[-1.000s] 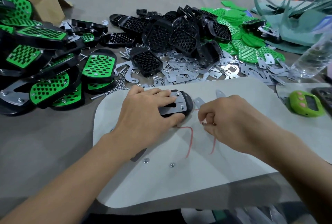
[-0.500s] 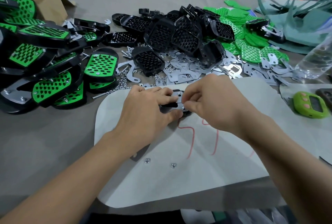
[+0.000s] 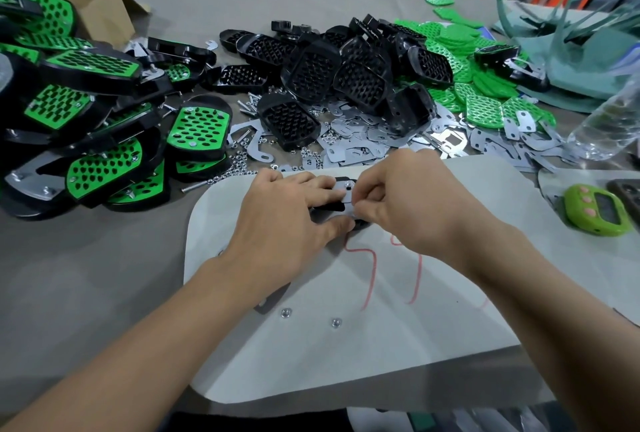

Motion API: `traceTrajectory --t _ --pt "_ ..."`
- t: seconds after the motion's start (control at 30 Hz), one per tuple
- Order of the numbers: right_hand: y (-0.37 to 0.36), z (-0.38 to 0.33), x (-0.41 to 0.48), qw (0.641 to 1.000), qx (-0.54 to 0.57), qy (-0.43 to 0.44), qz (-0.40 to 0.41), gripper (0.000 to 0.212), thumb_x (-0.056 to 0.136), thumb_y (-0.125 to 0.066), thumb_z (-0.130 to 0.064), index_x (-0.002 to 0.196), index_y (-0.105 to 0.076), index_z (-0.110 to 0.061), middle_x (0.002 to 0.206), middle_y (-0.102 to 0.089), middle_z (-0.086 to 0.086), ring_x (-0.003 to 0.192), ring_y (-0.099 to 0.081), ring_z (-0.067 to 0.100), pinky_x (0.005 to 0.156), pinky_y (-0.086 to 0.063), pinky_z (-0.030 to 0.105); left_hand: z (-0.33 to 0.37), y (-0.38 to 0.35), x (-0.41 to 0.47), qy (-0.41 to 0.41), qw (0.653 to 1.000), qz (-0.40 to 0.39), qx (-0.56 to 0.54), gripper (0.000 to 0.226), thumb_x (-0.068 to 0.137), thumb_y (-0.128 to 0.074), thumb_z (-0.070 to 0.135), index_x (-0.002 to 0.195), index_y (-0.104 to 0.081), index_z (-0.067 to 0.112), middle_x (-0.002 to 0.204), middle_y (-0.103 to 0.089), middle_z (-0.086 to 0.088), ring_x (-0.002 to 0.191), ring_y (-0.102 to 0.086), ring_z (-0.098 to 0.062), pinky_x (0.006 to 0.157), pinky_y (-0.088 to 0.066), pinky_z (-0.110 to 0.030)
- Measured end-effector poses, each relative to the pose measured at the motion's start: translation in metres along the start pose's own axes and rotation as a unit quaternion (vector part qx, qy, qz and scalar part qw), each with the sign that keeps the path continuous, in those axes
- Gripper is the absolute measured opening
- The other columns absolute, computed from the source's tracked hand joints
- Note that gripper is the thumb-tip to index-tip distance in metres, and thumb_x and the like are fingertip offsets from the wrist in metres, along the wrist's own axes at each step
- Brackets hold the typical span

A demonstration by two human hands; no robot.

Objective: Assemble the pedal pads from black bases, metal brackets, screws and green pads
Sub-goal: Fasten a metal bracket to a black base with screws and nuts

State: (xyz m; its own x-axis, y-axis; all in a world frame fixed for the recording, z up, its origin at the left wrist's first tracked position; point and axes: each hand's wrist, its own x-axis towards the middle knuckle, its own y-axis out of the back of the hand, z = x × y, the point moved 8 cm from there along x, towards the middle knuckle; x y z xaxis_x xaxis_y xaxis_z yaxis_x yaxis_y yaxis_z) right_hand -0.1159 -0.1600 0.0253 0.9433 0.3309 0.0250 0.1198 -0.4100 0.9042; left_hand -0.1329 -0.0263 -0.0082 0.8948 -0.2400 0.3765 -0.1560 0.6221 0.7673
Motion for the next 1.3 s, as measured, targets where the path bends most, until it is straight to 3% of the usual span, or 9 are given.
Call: traceTrajectory --t 0.23,0.33,0.47,0.57,0.7,0.9,1.03,1.2,1.3 --pt "-0.003 -0.012 0.004 0.996 -0.072 0.054 -0.028 0.018 0.083 -0.065 -0.014 0.067 -0.066 -0.021 0.062 -0.062 0.005 0.063 -0.056 0.027 0.066 -0.055 0.038 -0.001 0.0 0.002 0.01 1.0 -0.015 0.003 0.035 0.082 -0.078 0.052 0.113 -0.079 0.035 0.126 -0.071 0.016 0.111 -0.051 0.005 0.091 -0.028 -0.029" --pt "0.0 -0.01 0.006 0.997 -0.053 0.046 -0.028 0.021 0.081 -0.07 -0.013 0.065 -0.065 -0.026 0.059 -0.066 -0.004 0.059 -0.061 0.017 0.064 -0.055 0.034 -0.011 -0.002 0.002 0.039 0.998 -0.023 -0.035 0.038 0.079 -0.08 0.051 0.115 -0.077 0.04 0.129 -0.068 0.02 0.113 -0.052 0.011 0.099 -0.03 -0.028" --pt "0.0 0.004 0.006 1.0 0.009 0.0 -0.027 0.018 0.08 -0.075 -0.016 0.066 -0.07 -0.027 0.059 -0.068 -0.014 0.059 -0.068 0.013 0.058 -0.057 0.03 -0.013 0.003 -0.001 0.059 0.996 0.019 -0.071 0.04 0.068 -0.079 0.053 0.106 -0.079 0.039 0.12 -0.065 0.032 0.089 -0.046 0.004 0.087 -0.036 -0.031" --pt "-0.001 0.0 0.005 0.999 -0.023 0.016 -0.018 0.012 0.079 -0.074 -0.016 0.07 -0.072 -0.024 0.06 -0.069 -0.008 0.063 -0.066 0.01 0.065 -0.055 0.029 -0.013 0.003 -0.002 0.054 0.994 0.029 -0.089 0.02 0.067 -0.088 0.043 0.081 -0.078 0.035 0.113 -0.074 0.02 0.096 -0.037 0.028 0.084 -0.031 -0.024" --pt "-0.002 -0.002 0.005 0.999 -0.032 0.021 -0.015 0.012 0.078 -0.072 -0.013 0.07 -0.072 -0.023 0.06 -0.068 -0.005 0.063 -0.065 0.014 0.066 -0.056 0.032 -0.008 0.002 -0.004 0.032 0.998 0.026 -0.056 0.02 0.064 -0.093 0.034 0.079 -0.078 0.033 0.118 -0.074 0.011 0.102 -0.024 0.04 0.081 -0.028 -0.018" --pt "-0.006 -0.002 0.005 0.999 -0.046 0.019 -0.015 0.017 0.082 -0.068 -0.017 0.067 -0.065 -0.025 0.066 -0.066 -0.002 0.068 -0.061 0.021 0.07 -0.058 0.037 -0.007 -0.004 0.002 0.018 0.998 -0.049 -0.043 0.019 0.069 -0.091 0.029 0.083 -0.079 0.028 0.126 -0.07 0.016 0.121 -0.051 0.006 0.086 -0.027 -0.026" --pt "-0.006 -0.005 0.005 0.997 -0.072 0.025 -0.025 0.027 0.086 -0.067 -0.023 0.062 -0.054 -0.023 0.06 -0.054 -0.003 0.058 -0.046 0.017 0.079 -0.056 0.038 -0.009 -0.004 0.002 0.023 0.998 -0.031 -0.043 0.018 0.069 -0.091 0.027 0.083 -0.079 0.027 0.124 -0.071 0.016 0.119 -0.05 0.007 0.084 -0.026 -0.025" --pt "-0.013 -0.012 0.006 0.991 -0.113 0.034 -0.059 0.019 0.089 -0.058 -0.016 0.07 -0.054 -0.015 0.069 -0.052 0.004 0.074 -0.053 0.033 0.07 -0.054 0.047 -0.016 -0.004 0.002 0.051 0.996 -0.032 -0.059 0.02 0.067 -0.092 0.031 0.083 -0.079 0.031 0.123 -0.071 0.019 0.103 -0.056 0.012 0.091 -0.037 -0.027" --pt "-0.008 -0.01 0.006 0.995 -0.08 0.032 -0.054 0.018 0.086 -0.063 -0.014 0.068 -0.06 -0.016 0.061 -0.057 0.002 0.064 -0.055 0.026 0.067 -0.057 0.042 -0.024 0.0 0.0 0.089 0.99 -0.014 -0.113 0.028 0.062 -0.094 0.029 0.086 -0.081 0.035 0.118 -0.071 0.024 0.107 -0.059 0.018 0.092 -0.041 -0.006"
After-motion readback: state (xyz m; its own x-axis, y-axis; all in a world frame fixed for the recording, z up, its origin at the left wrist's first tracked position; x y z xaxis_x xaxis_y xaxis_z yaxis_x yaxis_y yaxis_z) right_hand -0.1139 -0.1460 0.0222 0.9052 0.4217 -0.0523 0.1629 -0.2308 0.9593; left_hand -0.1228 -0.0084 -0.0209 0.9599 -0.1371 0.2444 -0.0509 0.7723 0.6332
